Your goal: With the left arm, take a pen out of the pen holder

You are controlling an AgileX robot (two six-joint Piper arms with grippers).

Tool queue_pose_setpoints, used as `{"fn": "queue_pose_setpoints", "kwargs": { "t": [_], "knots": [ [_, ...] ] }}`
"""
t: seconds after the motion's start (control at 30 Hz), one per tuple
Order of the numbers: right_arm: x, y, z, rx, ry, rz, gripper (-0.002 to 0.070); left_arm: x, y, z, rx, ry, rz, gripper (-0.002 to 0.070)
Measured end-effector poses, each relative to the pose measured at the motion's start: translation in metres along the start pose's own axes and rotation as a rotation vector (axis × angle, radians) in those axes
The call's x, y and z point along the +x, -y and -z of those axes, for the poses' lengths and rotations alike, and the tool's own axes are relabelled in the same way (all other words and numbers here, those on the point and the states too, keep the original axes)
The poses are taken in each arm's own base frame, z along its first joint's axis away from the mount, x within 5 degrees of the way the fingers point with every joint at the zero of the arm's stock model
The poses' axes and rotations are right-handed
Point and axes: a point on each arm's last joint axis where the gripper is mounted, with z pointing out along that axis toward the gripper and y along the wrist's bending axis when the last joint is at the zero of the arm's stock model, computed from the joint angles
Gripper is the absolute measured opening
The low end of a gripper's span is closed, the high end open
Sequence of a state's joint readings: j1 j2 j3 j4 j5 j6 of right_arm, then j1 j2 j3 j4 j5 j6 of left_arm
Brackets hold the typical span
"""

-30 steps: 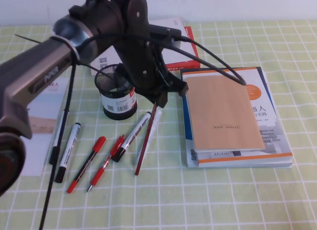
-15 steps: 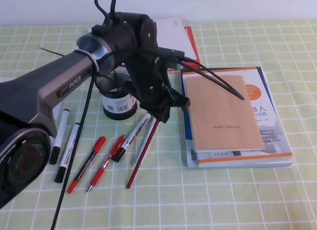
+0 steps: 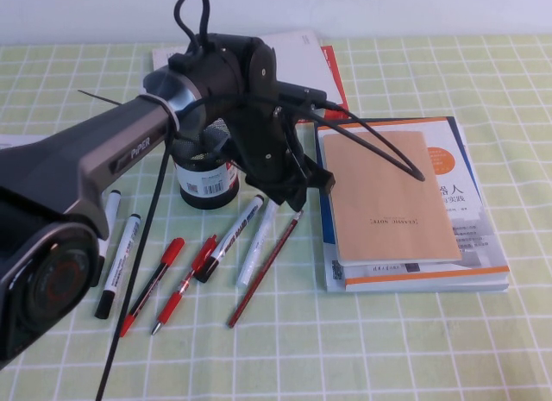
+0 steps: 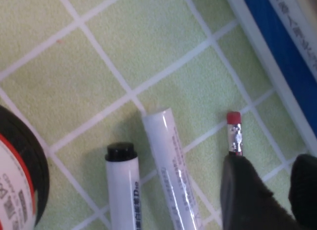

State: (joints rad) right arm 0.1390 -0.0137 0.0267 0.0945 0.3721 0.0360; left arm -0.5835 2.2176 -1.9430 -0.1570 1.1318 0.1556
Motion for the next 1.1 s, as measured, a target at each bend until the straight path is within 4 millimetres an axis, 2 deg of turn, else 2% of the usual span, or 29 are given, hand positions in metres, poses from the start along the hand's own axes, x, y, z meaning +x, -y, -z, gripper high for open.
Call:
{"fn": "queue_pose_setpoints", "kwargs": {
  "t": [0.13,0.23,0.3,0.43,0.53,0.7,0.77,0.9,1.1],
  "knots": [
    [0.000,0.000,0.000,0.000,0.000,0.000,-0.0015,-0.001,0.000,0.000,-0.001,0.006,0.000,0.0252],
    [0.000,0.000,0.000,0.000,0.000,0.000,-0.0015,0.000,0.000,0.000,-0.001,0.004,0.000,0.0274],
    [0.000,0.000,0.000,0.000,0.000,0.000,-0.0015,0.000,0.002,0.005,-0.001,0.001,-0.005,0.0279],
    [0.000,0.000,0.000,0.000,0.000,0.000,-0.0015,0.002,0.010,0.029,-0.002,0.022,-0.023,0.0277],
    [0.000,0.000,0.000,0.000,0.000,0.000,-0.0015,0.004,0.020,0.051,0.001,0.039,-0.040,0.0230],
    [0.000,0.000,0.000,0.000,0.000,0.000,-0.0015,0.014,0.030,0.085,-0.014,0.090,-0.066,0.0052],
    [0.000,0.000,0.000,0.000,0.000,-0.001,-0.0015,0.023,0.032,0.096,-0.022,0.134,-0.070,0.0021],
    [0.000,0.000,0.000,-0.001,0.000,-0.003,-0.0015,0.050,0.035,0.113,-0.038,0.224,-0.065,0.0004],
    [0.000,0.000,0.000,-0.002,0.000,-0.005,-0.0015,0.105,0.037,0.131,-0.060,0.303,-0.037,0.0000]
  ]
}}
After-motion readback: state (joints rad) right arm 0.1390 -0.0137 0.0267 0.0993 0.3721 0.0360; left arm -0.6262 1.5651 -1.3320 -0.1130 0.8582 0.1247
